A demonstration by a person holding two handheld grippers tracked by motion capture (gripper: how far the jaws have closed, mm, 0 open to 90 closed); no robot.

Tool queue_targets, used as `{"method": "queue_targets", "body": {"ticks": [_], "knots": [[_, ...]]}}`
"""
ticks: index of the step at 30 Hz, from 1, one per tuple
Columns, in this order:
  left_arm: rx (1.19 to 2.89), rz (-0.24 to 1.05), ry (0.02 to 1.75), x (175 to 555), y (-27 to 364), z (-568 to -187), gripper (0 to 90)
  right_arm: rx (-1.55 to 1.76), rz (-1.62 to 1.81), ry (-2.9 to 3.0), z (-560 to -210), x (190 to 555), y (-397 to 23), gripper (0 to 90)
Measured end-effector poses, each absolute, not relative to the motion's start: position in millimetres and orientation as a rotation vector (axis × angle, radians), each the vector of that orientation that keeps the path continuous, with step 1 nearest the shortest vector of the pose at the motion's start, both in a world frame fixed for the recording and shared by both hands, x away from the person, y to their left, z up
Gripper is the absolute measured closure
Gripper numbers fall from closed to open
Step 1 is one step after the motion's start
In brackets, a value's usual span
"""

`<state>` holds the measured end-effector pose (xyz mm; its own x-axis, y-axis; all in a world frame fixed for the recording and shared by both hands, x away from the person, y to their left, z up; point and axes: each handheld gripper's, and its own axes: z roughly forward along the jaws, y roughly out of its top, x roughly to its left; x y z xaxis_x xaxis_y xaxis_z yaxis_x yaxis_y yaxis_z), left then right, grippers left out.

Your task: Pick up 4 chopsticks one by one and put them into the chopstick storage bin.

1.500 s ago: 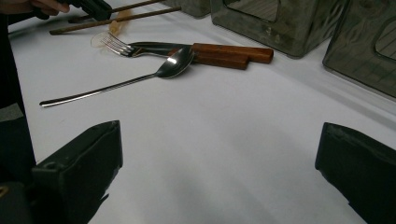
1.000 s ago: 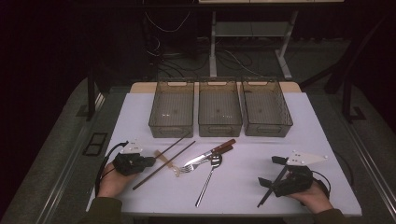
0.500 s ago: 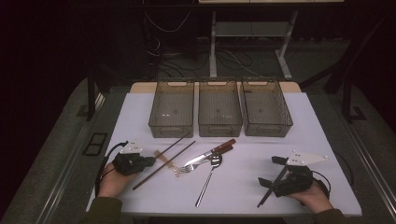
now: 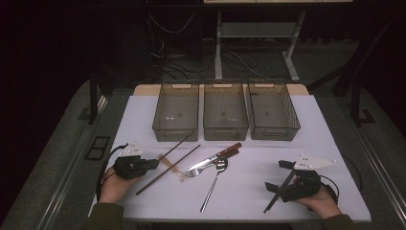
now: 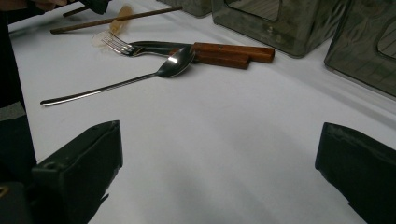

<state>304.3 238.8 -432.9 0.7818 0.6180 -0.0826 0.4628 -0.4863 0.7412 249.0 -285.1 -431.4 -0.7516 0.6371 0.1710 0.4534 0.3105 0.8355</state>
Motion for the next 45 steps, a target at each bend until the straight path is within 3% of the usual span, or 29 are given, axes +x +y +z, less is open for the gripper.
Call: {"method": "queue_targets", "body": {"ticks": [45], "knots": [[2.038, 0.266, 0.84, 307, 219, -402, 84.1, 1.044, 1.392, 2.372, -439, 261, -287, 1.0]]}}
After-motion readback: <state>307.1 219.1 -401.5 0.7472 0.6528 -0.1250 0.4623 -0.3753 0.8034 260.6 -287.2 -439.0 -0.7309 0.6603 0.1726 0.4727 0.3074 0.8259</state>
